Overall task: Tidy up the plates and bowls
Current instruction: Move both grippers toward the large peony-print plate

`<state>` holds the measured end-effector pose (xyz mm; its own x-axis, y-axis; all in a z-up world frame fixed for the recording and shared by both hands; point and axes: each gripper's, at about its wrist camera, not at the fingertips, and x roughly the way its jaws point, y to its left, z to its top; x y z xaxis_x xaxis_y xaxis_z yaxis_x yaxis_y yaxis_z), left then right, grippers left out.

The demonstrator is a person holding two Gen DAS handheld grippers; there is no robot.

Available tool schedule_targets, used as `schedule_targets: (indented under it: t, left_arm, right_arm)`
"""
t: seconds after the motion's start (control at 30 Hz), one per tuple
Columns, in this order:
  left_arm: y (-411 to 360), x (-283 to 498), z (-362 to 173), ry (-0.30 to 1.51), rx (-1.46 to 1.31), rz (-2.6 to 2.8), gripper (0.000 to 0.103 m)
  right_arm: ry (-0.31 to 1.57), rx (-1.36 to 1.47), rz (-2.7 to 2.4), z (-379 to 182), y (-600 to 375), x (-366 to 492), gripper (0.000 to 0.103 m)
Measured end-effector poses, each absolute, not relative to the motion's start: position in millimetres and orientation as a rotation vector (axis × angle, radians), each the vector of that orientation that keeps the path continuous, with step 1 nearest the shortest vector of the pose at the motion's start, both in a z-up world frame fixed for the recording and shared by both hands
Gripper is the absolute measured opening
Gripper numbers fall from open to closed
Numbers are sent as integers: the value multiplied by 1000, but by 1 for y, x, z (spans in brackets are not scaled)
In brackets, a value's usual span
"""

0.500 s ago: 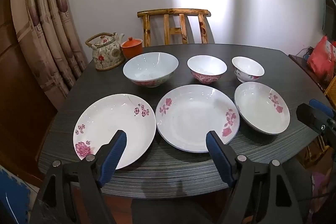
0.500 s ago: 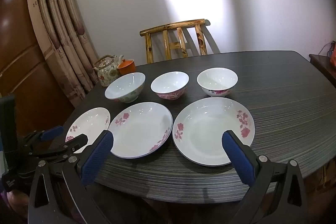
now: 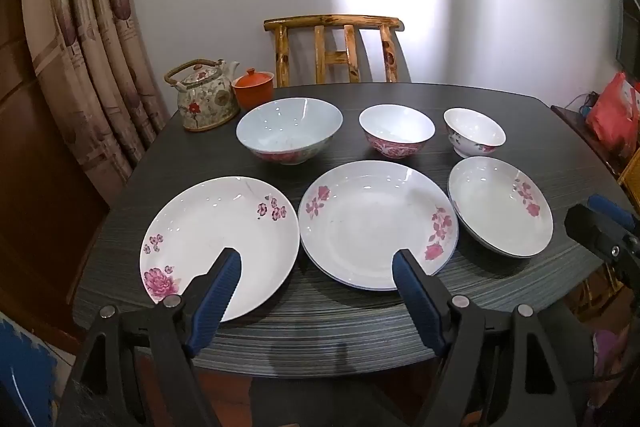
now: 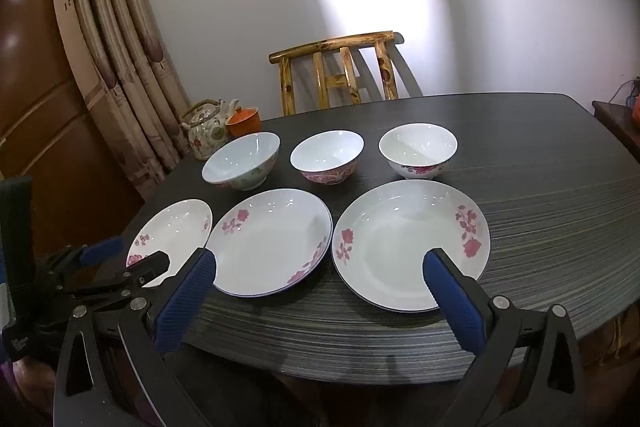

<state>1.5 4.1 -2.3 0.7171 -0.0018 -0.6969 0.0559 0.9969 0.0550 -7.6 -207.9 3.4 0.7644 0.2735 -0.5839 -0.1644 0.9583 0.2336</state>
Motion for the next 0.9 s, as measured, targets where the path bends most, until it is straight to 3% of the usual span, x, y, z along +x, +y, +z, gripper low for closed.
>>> schedule_targets:
  t: [0.9]
  left_arm:
    - [69,10,-7,868,-26,172,80]
  right_arm:
    - [780,192,638,21,-146,31,103]
